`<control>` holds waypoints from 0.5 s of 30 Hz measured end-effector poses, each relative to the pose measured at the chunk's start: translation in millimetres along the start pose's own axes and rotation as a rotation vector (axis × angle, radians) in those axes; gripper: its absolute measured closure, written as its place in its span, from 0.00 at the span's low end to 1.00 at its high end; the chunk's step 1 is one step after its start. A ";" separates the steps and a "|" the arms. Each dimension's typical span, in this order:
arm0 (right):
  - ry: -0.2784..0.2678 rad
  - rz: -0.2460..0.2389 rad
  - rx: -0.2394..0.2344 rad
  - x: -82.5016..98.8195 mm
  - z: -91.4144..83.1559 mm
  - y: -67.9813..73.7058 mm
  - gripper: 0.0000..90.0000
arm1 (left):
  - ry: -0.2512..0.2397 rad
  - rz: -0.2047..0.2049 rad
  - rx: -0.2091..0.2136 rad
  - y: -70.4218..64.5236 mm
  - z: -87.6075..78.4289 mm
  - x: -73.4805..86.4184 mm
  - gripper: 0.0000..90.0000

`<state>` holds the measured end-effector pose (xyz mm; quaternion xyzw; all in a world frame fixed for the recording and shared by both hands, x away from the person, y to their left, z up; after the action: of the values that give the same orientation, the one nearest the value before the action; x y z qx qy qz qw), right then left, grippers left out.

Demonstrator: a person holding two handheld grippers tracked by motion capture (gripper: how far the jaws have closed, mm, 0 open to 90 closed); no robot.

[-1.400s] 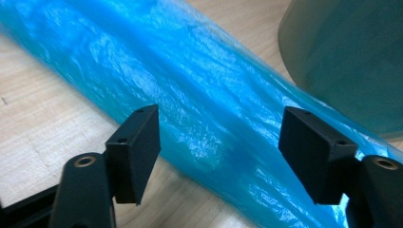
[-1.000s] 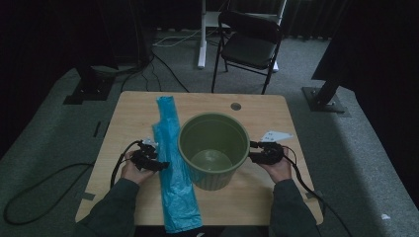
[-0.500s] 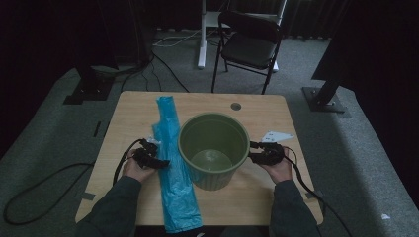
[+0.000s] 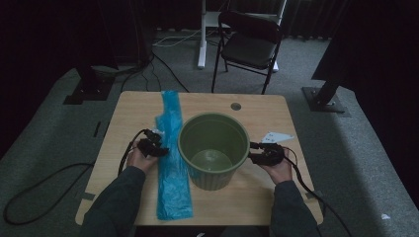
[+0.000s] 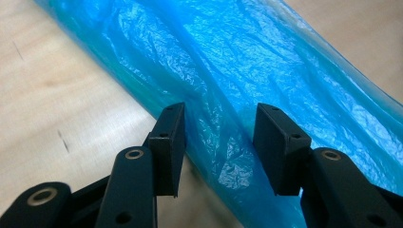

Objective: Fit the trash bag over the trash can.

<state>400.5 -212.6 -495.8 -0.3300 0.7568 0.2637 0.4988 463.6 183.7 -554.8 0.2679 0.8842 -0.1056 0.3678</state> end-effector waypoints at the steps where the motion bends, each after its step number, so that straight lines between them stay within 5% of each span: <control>1: 0.001 0.000 -0.001 0.2 0.1 0.0 0.57 | 0.001 -0.013 -0.010 2.4 2.4 -2.3 0.59; 3: 0.004 0.003 0.000 0.7 0.2 0.1 0.57 | 0.002 -0.037 -0.023 4.8 4.4 -4.4 0.58; 9: -0.003 0.010 0.006 1.3 -3.1 -1.9 0.57 | -0.041 -0.095 0.023 -6.2 -14.1 -0.4 0.43; 12: -0.007 0.009 0.004 0.6 -3.8 -0.9 0.57 | -0.035 -0.073 0.013 -10.4 -20.6 7.1 0.38; 15: -0.005 0.006 0.004 0.2 -3.4 0.3 0.57 | -0.008 -0.096 0.029 -10.9 -20.7 16.1 0.35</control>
<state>398.3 -214.9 -494.7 -0.3261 0.7572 0.2644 0.5004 435.8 188.9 -551.7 0.2303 0.8929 -0.1371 0.3619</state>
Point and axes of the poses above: each handheld gripper's, and its own axes: z roughly forward along the jaws, x roughly out of its underside, y roughly to its left, the point moved 4 cm from there along z, roughly forward along the jaws, and after that the axes turned 11 degrees about -y, right-handed, at the moved point
